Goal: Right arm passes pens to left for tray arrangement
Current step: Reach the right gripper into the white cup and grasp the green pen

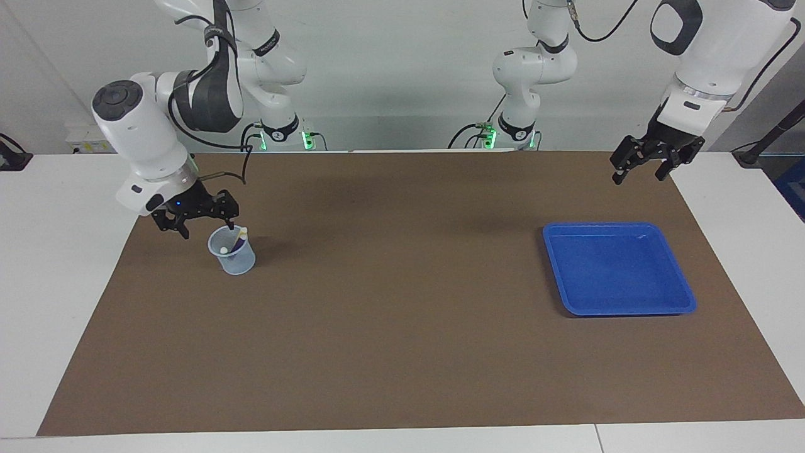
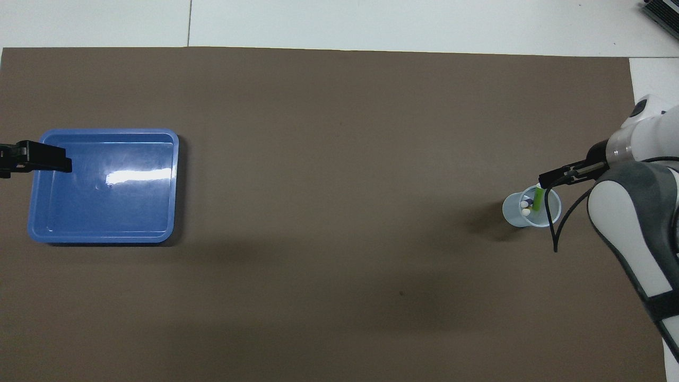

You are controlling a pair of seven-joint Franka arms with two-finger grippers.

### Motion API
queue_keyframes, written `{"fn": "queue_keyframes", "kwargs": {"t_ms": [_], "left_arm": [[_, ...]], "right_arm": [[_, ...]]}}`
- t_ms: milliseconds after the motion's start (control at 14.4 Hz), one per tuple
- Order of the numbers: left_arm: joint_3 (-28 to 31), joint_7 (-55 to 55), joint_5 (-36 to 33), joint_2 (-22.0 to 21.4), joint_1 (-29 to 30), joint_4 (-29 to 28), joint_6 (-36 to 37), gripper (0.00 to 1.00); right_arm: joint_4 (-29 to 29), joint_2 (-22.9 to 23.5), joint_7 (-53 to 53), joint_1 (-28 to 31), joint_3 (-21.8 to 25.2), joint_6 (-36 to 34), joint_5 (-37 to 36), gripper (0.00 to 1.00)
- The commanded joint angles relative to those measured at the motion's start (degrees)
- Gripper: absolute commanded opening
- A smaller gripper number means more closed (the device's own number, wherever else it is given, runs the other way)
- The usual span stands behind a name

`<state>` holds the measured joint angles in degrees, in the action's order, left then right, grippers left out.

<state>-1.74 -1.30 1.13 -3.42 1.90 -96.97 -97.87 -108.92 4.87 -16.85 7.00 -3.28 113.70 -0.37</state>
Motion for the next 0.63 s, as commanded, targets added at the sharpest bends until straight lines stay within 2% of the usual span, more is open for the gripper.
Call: {"fn": "queue_keyframes", "kwargs": {"t_ms": [0, 139, 348, 557], "left_arm": [[-0.3, 0.7, -0.8, 0.0, 0.7, 0.9, 1.1, 1.0], [-0.2, 0.6, -0.8, 0.0, 0.7, 0.9, 0.8, 1.0], [-0.2, 0.2, -0.8, 0.0, 0.7, 1.0, 0.6, 1.0], [-0.2, 0.2, -0.8, 0.0, 0.7, 1.0, 0.5, 1.0]], "right_arm": [[-0.8, 0.3, -2.4, 1.4, -0.7, 1.2, -0.5, 0.92], [-0.9, 1.1, -2.4, 1.0, -0.8, 3.1, -0.5, 0.87], [-1.2, 2.1, -2.3, 0.7, -0.8, 3.5, -0.3, 0.73], [-1.5, 3.1, -2.4, 0.6, -0.9, 4.6, -0.2, 0.71]]}}
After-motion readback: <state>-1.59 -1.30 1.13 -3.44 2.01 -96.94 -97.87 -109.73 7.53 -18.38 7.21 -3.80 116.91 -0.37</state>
